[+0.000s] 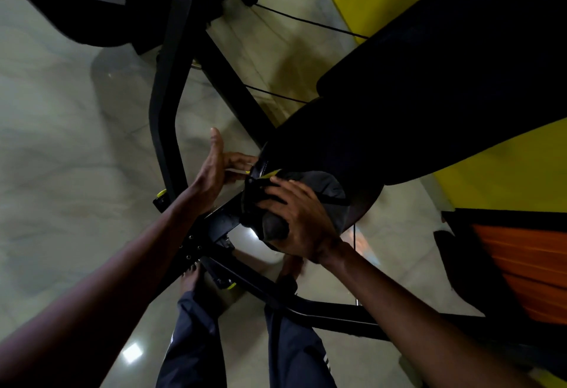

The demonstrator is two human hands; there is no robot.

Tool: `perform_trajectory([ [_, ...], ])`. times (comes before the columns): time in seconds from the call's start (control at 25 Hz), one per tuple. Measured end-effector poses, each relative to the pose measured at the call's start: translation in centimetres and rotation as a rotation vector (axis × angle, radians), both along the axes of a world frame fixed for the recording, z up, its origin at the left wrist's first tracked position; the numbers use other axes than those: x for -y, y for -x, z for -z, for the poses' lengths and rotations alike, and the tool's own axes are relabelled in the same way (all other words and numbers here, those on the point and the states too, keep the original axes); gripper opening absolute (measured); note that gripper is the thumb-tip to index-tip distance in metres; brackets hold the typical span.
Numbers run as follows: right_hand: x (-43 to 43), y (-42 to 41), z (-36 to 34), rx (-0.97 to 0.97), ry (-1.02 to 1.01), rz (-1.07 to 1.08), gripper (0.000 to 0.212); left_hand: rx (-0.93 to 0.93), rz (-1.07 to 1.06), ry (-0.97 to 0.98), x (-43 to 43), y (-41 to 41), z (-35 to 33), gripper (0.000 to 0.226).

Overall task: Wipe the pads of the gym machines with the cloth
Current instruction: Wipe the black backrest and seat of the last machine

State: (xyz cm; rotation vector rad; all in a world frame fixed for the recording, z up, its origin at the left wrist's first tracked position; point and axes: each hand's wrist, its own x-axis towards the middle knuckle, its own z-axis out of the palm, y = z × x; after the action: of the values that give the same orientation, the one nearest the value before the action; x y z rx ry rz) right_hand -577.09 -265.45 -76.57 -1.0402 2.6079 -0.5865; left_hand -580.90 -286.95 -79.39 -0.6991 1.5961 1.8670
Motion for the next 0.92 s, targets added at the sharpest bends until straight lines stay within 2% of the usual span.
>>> perform_trajectory([
  [0.12, -0.4, -1.5, 0.1, -0.01, -0.01, 0.055, 0.06, -0.035, 0.031, 0.048, -0.1, -0.3, -0.3, 0.091],
  [0.28, -2.6, -4.6, 1.0, -0.032, 0.014, 0.119, 0.066, -0.17, 0.162, 0.214, -0.8, -1.0, -0.4, 0.04],
  [0.36, -3.8, -6.7, 1.7, -0.036, 0.048, 0.223, 0.067, -0.183, 0.155, 0.163, -0.9, -1.5, -0.4, 0.025],
  [0.48, -3.3, -8.5, 2.6, -0.013, 0.161, 0.536, 0.059, -0.171, 0.128, 0.159, -0.9, -1.8, -0.7, 0.031],
  [0.56, -2.4, -7.9, 2.8, -0.043, 0.253, 0.75, 0.048, -0.189, 0.166, 0.287, -1.1, -1.4, -0.7, 0.037],
  [0.64, -2.0, -6.0, 2.5, -0.084, 0.324, 0.936, 0.039, -0.284, 0.288, 0.456, -1.7, -1.2, -1.3, 0.046],
  [0.76, -2.5, -2.7, 1.8, -0.068, 0.375, 1.099, 0.031, -0.424, 0.516, 0.657, -3.0, -1.2, -3.1, 0.055],
  [0.92, -1.3, -4.2, 1.6, -0.055, 0.384, 1.278, 0.036, -0.44, 0.566, 0.738, -3.9, -1.8, -2.7, 0.058],
])
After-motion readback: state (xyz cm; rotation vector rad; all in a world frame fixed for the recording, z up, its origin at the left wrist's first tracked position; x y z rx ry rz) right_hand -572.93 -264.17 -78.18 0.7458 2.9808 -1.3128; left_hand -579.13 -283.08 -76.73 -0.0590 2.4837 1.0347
